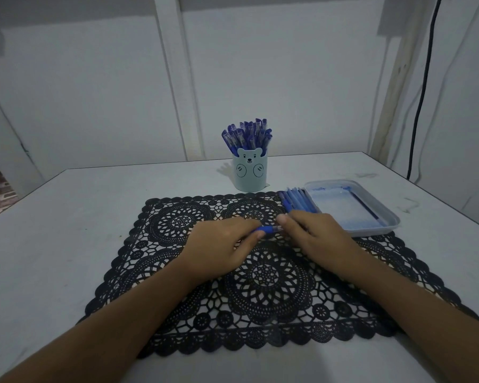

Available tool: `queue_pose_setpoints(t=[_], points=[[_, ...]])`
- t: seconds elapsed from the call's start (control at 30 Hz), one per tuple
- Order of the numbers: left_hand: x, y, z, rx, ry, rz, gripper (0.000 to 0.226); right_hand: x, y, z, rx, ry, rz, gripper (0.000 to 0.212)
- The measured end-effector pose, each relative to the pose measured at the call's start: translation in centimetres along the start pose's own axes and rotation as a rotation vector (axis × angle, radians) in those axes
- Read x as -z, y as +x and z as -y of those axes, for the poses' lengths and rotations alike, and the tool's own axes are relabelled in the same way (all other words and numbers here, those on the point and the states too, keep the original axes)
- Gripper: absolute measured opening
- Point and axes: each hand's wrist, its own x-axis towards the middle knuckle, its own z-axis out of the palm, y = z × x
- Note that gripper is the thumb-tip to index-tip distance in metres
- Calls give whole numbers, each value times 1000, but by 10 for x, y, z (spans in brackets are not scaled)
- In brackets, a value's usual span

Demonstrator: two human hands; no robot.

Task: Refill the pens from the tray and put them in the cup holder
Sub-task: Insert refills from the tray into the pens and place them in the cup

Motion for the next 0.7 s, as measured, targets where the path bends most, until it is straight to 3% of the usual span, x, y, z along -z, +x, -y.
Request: queue_pose_setpoints(t=[0.07, 0.17, 0.33, 0.43, 0.6, 0.7], points=[[-1, 0, 1, 2, 9, 11, 34, 0, 1, 0, 13, -32, 6, 38], [-3, 0, 3, 53, -23, 19, 34, 2, 0, -1, 10, 44, 45, 10], [-3, 0, 2, 68, -36, 30, 35, 3, -1, 1, -55, 26, 18, 37], [-2, 0, 2, 79, -36, 32, 35, 4, 0, -1, -31, 60, 56, 4], [-2, 1, 2, 59, -29, 37, 36, 2, 0, 2, -71, 64, 31, 24], [-2, 1, 2, 57, -27, 40, 35, 4, 0, 0, -51, 87, 68, 7]])
